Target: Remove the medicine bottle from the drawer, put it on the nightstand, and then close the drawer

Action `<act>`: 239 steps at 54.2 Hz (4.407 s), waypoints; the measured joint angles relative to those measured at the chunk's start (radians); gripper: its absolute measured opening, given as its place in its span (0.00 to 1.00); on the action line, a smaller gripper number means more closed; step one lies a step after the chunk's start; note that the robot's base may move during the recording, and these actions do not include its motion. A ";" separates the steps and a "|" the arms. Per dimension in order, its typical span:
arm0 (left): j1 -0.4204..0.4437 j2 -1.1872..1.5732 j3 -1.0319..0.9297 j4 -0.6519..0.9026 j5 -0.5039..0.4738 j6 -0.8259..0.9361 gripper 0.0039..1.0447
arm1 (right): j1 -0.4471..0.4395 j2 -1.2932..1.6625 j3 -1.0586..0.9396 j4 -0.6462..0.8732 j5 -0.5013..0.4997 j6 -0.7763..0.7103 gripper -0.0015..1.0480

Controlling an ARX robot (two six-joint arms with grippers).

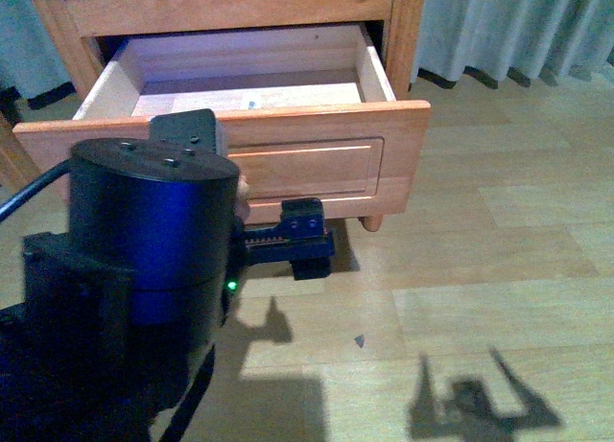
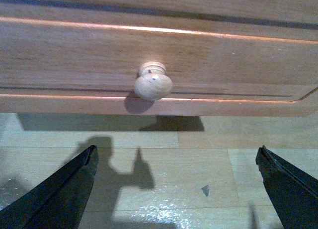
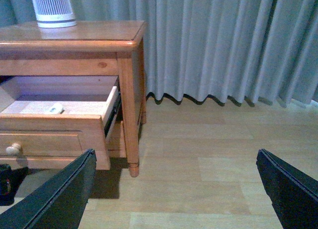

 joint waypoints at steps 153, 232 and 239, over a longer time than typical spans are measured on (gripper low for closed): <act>0.548 -1.881 -0.645 -0.741 0.359 0.333 0.94 | 0.241 2.203 1.322 0.190 0.272 -0.072 0.93; 0.548 -1.881 -0.645 -0.741 0.359 0.333 0.94 | 0.287 1.902 1.106 0.204 0.085 0.053 0.28; 0.548 -1.881 -0.645 -0.741 0.359 0.333 0.94 | 0.286 1.795 1.154 0.138 0.048 0.070 0.28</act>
